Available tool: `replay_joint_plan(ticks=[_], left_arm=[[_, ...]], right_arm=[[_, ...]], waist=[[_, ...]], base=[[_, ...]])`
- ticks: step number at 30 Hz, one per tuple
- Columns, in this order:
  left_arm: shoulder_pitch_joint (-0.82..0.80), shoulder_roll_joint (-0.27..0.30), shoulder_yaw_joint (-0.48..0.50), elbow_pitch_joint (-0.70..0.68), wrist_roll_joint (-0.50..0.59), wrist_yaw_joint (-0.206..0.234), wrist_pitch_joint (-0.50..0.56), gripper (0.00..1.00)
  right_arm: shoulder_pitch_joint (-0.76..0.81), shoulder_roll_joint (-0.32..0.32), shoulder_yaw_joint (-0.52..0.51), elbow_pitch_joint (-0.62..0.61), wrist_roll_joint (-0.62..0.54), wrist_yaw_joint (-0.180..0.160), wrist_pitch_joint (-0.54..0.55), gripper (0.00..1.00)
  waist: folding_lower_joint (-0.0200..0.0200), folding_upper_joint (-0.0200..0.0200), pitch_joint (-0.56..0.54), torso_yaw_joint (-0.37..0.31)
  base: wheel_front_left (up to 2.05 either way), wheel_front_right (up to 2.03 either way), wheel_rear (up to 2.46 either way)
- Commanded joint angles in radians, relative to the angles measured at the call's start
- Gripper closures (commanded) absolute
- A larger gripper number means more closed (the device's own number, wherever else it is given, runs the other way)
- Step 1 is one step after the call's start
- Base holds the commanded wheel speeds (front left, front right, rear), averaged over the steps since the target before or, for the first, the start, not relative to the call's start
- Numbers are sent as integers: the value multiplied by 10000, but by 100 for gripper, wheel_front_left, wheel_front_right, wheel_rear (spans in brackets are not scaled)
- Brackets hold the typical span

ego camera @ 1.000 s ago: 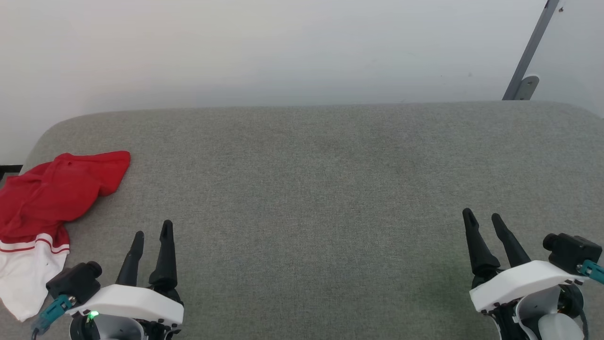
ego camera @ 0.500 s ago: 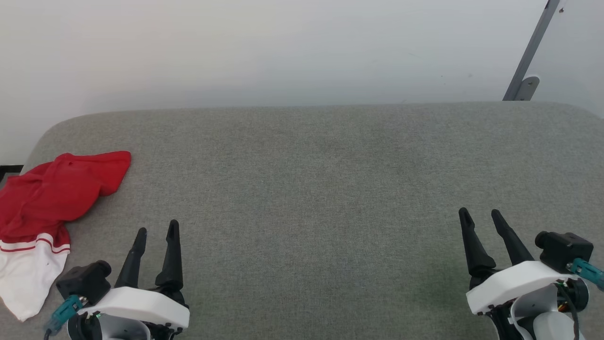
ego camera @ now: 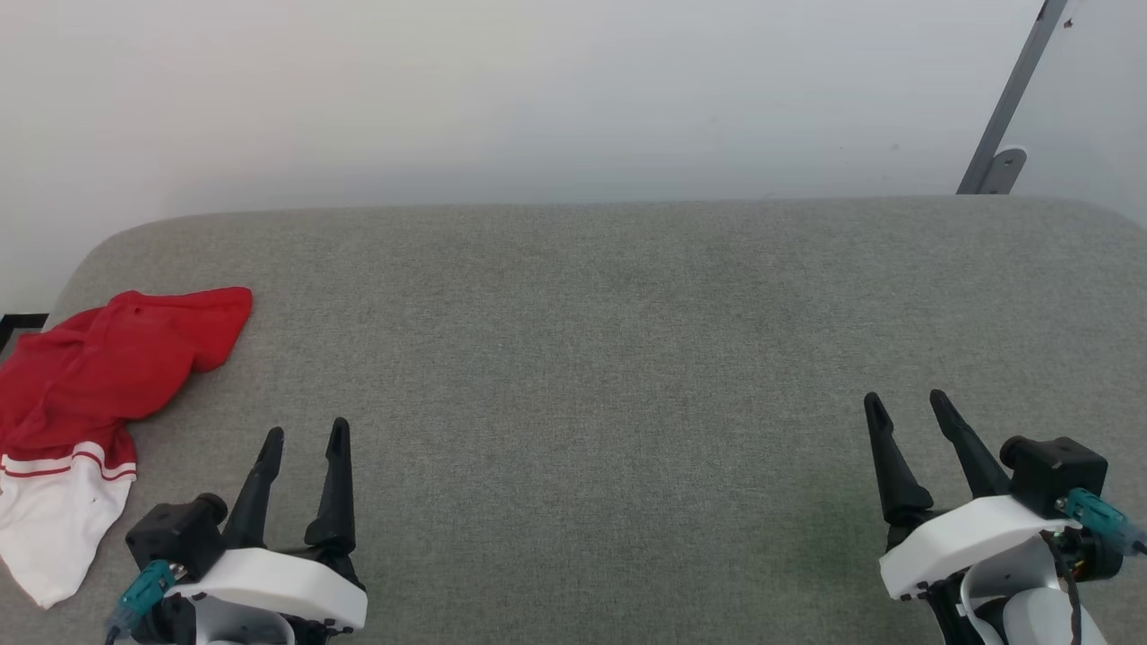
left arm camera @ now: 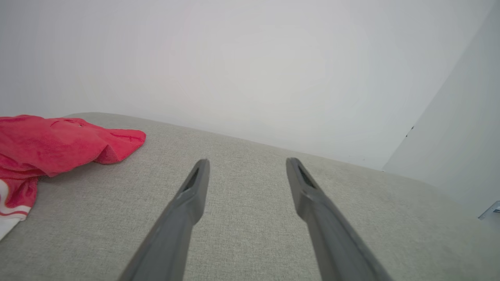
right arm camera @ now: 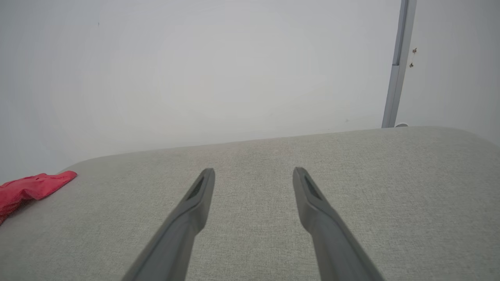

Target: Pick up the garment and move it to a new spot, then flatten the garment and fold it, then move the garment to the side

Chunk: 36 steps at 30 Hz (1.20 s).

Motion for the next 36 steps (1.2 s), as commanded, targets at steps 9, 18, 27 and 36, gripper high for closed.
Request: replay_joint_plan(ticks=[9, 18, 27, 36], left_arm=[[-86, 81, -11, -24, 726, -87, -245, 0], [-93, 89, -57, 19, 1217, -129, -395, 0], [-99, 87, -35, 24, 1215, -160, -459, 0], [-126, 86, -51, 91, 1033, -158, -459, 0]], right_arm=[[-164, -25, 34, -136, -749, 50, -184, 0], [-174, -114, 77, -113, -1312, 51, -373, 0], [-133, -62, 34, -169, -1488, 52, -406, 0], [-57, -22, -25, -233, -1525, 52, -375, 0]], waist=[[0, -1, -20, 0], [0, -1, -35, 10], [0, -1, -46, 11], [0, -1, -36, 39]], base=[[0, 0, 0], [0, 0, 0], [0, 0, 0], [0, 0, 0]])
